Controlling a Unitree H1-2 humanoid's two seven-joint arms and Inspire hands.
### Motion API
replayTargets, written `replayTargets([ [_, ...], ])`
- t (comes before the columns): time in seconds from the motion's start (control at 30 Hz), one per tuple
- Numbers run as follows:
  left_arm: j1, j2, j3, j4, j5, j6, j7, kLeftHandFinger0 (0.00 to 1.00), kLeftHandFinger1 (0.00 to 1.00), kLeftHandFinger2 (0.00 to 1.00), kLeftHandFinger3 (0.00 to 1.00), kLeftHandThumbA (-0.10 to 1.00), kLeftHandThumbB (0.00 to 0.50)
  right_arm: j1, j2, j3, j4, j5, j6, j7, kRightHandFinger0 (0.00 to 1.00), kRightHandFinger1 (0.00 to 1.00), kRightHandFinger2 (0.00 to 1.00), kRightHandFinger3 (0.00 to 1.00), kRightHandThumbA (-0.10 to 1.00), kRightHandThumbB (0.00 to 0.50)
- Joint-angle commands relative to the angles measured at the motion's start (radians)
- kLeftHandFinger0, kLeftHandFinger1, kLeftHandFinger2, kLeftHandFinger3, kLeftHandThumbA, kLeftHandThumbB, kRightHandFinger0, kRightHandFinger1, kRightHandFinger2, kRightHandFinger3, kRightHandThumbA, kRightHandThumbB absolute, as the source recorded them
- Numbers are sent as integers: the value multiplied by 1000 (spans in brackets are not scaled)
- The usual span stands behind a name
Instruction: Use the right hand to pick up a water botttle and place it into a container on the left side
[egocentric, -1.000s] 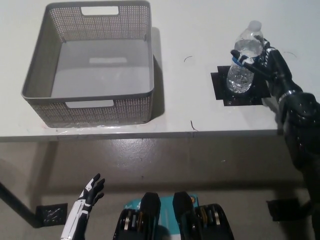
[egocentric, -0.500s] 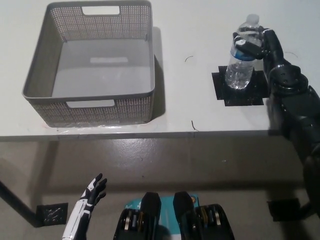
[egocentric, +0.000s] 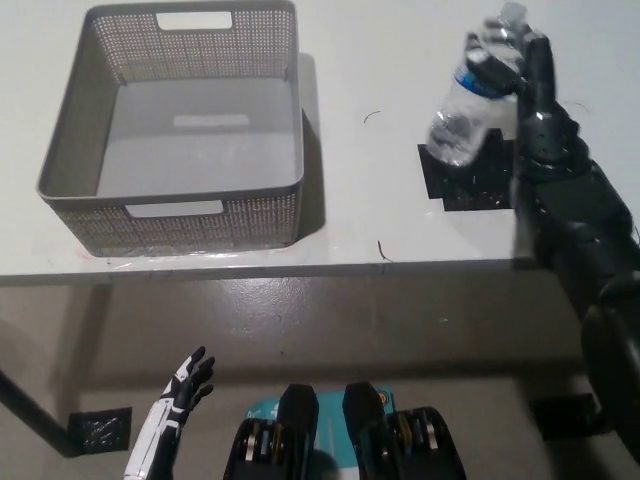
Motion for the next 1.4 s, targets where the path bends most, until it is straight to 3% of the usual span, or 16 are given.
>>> replayTargets([
  [0.0, -5, 8, -2, -14, -5, -38, -3, 1000, 1000, 1000, 1000, 1000, 353, -139, 56, 29, -132, -51, -85, -69, 0, 267, 697, 729, -100, 141],
  [0.1, -6, 9, -2, -9, -3, -48, -3, 1000, 1000, 1000, 1000, 1000, 360, -159, 117, 32, -211, -47, -45, -64, 0, 312, 716, 740, -100, 123],
  [0.17, -4, 9, -1, -16, 7, -42, 4, 1000, 1000, 1000, 1000, 1000, 366, -162, 160, 38, -267, -60, -11, -79, 0, 234, 635, 739, -100, 130],
  [0.47, -2, 17, -16, -37, -5, -30, -23, 1000, 1000, 1000, 1000, 1000, 357, -167, 312, 90, -328, -92, 15, -63, 0, 297, 744, 789, -100, 119],
  [0.5, -5, 16, -18, -35, -4, -34, -24, 1000, 1000, 1000, 1000, 1000, 355, -168, 319, 94, -317, -94, 2, -61, 169, 311, 730, 772, -100, 123],
  [0.53, -8, 17, -20, -32, -3, -39, -26, 1000, 1000, 1000, 1000, 1000, 350, -167, 331, 100, -302, -98, -14, -60, 236, 166, 618, 707, -100, 128],
  [0.6, -11, 19, -26, -34, 0, -37, -29, 1000, 1000, 1000, 1000, 1000, 354, -161, 351, 107, -285, -100, -26, -59, 14, 2, 512, 653, -100, 118],
  [0.7, -11, 24, -30, -44, 7, -31, -24, 1000, 1000, 1000, 1000, 1000, 361, -148, 372, 131, -257, -122, -22, -67, 0, 175, 725, 792, -100, 108],
  [0.9, -13, 34, -34, -71, 6, -16, -25, 1000, 1000, 1000, 1000, 1000, 394, -113, 371, 165, -158, -141, -66, -74, 0, 329, 782, 828, -100, 109],
  [1.0, -7, 34, -39, -91, 13, -5, -25, 1000, 1000, 1000, 1000, 1000, 358, -88, 356, 175, -91, -151, -115, -93, 0, 332, 785, 841, -100, 107],
  [1.1, -9, 36, -40, -91, 10, -4, -27, 1000, 1000, 1000, 1000, 1000, 357, -79, 343, 192, -58, -180, -112, -144, 107, 414, 820, 860, -87, 176],
  [1.13, -10, 31, -37, -93, 6, -1, -23, 1000, 1000, 1000, 1000, 1000, 360, -69, 331, 201, -56, -186, -112, -130, 529, 774, 1000, 1000, 260, 250],
  [1.17, -11, 33, -39, -95, 2, 0, -28, 1000, 1000, 1000, 1000, 1000, 357, -62, 322, 202, -58, -181, -116, -96, 711, 978, 1000, 1000, 427, 313],
  [1.2, -13, 36, -43, -96, -1, 3, -36, 1000, 1000, 1000, 1000, 1000, 359, -54, 307, 209, -57, -174, -128, -33, 929, 1000, 1000, 1000, 540, 374],
  [1.27, -15, 39, -46, -94, -8, 6, -44, 1000, 1000, 1000, 1000, 1000, 372, -39, 278, 247, -82, -194, -88, 59, 1000, 1000, 1000, 1000, 778, 470],
  [1.37, -18, 41, -47, -88, -15, -1, -50, 1000, 1000, 1000, 1000, 1000, 351, -27, 264, 281, -93, -217, -88, 54, 1000, 1000, 1000, 1000, 800, 500],
])
